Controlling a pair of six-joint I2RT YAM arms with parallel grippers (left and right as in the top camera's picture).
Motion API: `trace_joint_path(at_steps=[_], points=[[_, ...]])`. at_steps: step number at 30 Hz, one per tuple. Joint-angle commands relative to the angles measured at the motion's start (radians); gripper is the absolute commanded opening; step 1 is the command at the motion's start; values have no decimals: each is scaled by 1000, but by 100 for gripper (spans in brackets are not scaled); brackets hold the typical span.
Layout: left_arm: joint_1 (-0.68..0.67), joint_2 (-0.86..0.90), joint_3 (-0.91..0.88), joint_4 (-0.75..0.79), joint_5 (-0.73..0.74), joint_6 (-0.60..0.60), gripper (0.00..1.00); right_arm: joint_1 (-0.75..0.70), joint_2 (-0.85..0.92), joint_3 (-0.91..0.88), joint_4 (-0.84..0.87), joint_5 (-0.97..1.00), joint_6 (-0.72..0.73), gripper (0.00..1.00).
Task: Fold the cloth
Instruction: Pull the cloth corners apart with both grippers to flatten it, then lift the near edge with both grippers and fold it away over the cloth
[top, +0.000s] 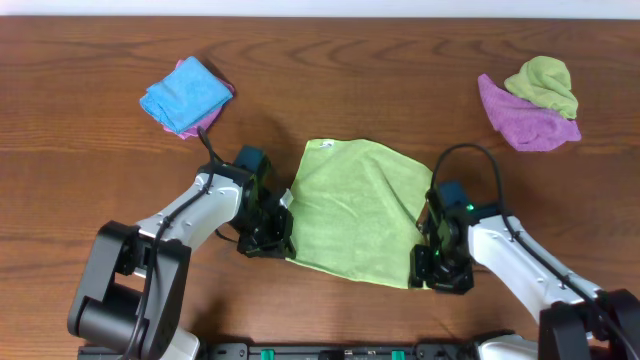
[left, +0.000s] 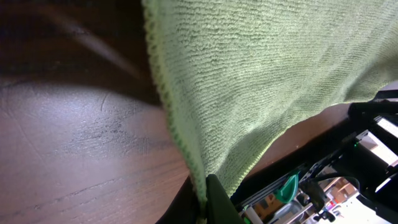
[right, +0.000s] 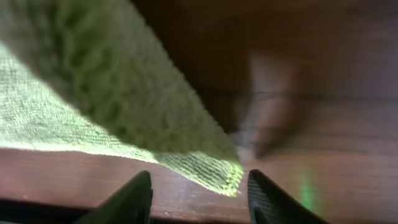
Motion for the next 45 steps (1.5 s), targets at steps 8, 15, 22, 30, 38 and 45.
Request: trace_joint_path(at_steps=[8, 15, 22, 30, 38, 45], points=[[-2, -18, 4, -13, 101, 25, 6, -10, -46, 0, 3, -57, 10, 1], [0, -28, 4, -101, 102, 78, 6, -10, -245, 16, -145, -63, 79, 1], [0, -105, 4, -110, 129, 60, 6, -10, -452, 16, -158, -58, 133, 2], [0, -233, 5, 33, 84, -109, 6, -10, -461, 16, -30, 64, 129, 1], [-1, -237, 4, 283, -89, -277, 6, -10, -375, 16, 155, 188, 128, 1], [-1, -225, 4, 461, -218, -354, 6, -11, -281, 16, 315, 288, 127, 1]])
